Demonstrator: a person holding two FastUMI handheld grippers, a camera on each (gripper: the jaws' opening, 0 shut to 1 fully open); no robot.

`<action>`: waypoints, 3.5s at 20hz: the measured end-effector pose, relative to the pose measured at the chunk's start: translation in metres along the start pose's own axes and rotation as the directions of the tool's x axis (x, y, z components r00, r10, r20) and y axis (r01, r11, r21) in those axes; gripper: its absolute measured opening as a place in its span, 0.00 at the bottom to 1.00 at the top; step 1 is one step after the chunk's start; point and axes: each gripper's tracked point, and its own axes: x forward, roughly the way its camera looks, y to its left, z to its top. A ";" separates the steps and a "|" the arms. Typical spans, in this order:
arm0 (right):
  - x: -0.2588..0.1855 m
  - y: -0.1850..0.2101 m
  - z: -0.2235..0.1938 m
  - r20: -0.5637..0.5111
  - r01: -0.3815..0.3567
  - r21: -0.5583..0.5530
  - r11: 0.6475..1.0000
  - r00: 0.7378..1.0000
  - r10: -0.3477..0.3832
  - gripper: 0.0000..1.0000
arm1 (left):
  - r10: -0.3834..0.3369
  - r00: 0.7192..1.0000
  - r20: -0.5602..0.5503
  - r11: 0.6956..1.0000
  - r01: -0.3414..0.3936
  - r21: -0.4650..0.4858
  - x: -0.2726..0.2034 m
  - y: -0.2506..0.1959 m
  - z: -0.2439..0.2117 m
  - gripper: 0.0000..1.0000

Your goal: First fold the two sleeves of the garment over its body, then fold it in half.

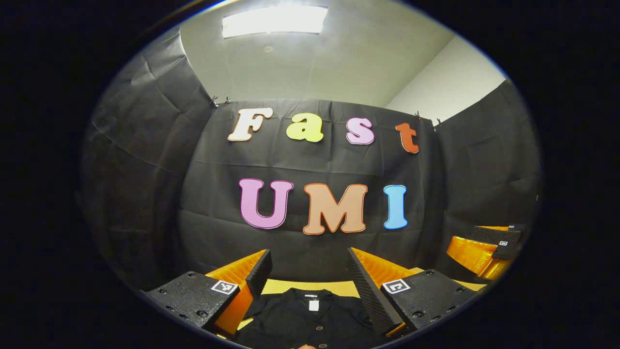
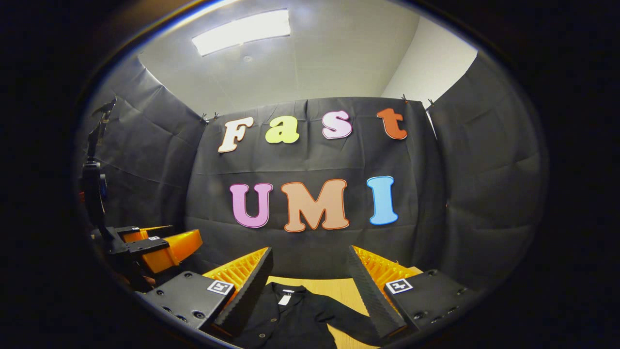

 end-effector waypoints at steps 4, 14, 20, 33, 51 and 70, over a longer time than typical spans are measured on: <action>-0.001 -0.001 -0.001 -0.003 0.002 -0.008 1.000 1.000 -0.002 0.98 | -0.009 1.000 -0.006 1.000 0.009 -0.007 0.000 -0.005 -0.004 0.92; 0.012 -0.041 -0.025 -0.049 0.050 -0.072 0.996 0.997 -0.054 0.98 | -0.010 1.000 -0.023 1.000 0.010 -0.015 0.007 -0.015 -0.013 0.92; 0.031 -0.120 -0.085 -0.177 0.138 -0.167 0.976 0.970 -0.167 0.99 | 0.018 1.000 -0.009 1.000 -0.018 -0.002 0.010 -0.024 -0.010 0.92; 0.020 -0.260 -0.301 -0.706 0.143 -0.177 0.974 0.671 -0.227 0.99 | 0.116 0.993 -0.018 0.993 -0.116 0.023 0.006 -0.058 -0.024 0.92; -0.040 -0.290 -0.411 -0.924 0.131 -0.060 0.990 0.368 -0.104 0.97 | 0.152 0.987 -0.059 0.986 -0.147 0.074 -0.003 -0.087 -0.039 0.92; 0.038 -0.205 -0.329 -0.742 0.249 0.007 0.968 0.650 -0.162 0.06 | 0.092 0.990 -0.103 0.996 -0.092 0.008 0.030 0.004 -0.055 0.93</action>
